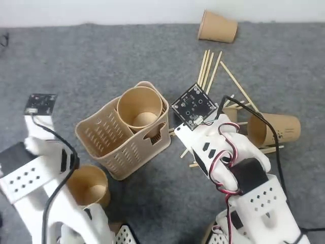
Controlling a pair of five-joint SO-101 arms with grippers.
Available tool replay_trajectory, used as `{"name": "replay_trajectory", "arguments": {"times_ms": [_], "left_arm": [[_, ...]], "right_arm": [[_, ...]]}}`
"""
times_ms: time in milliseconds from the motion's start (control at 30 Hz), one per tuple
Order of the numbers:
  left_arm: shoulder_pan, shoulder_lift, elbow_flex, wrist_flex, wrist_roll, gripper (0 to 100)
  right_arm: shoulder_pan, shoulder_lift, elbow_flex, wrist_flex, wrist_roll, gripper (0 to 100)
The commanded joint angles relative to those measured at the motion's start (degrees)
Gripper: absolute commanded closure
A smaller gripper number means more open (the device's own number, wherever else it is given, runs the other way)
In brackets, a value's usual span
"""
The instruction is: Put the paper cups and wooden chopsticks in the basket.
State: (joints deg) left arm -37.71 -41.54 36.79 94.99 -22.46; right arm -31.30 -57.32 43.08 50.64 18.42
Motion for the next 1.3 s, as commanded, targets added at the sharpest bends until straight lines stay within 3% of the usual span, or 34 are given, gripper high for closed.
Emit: {"name": "replay_trajectory", "arguments": {"times_ms": [0,267,400,767,867,967,1133,1267], "left_arm": [[1.0,-0.9,-0.5,-3.3,0.8,80],[0.7,-0.9,-4.0,4.8,-4.5,80],[-3.8,-0.4,-1.7,3.3,-8.2,80],[-4.0,-0.8,10.0,-3.1,-21.0,80],[-4.0,-0.5,12.4,-3.1,-25.8,86],[-3.6,-0.4,15.1,-1.8,-30.3,98],[-4.0,-0.9,15.0,-1.1,-30.2,99],[-3.6,-0.9,5.9,2.7,-30.2,99]], "right_arm": [[0.0,-0.3,-0.4,0.5,0.7,99.1],[0.0,-0.1,-0.4,0.4,0.7,99.1],[0.0,-0.3,-0.4,0.4,0.7,99.1],[0.0,-0.3,-0.4,0.4,0.6,99.1],[0.0,-0.3,-0.4,0.4,0.6,99.1],[-0.2,-0.3,-0.4,0.4,0.6,99.1],[-0.2,-0.3,-0.4,0.4,0.6,99.1],[0.0,-0.3,-0.4,0.4,0.6,99.1]]}}
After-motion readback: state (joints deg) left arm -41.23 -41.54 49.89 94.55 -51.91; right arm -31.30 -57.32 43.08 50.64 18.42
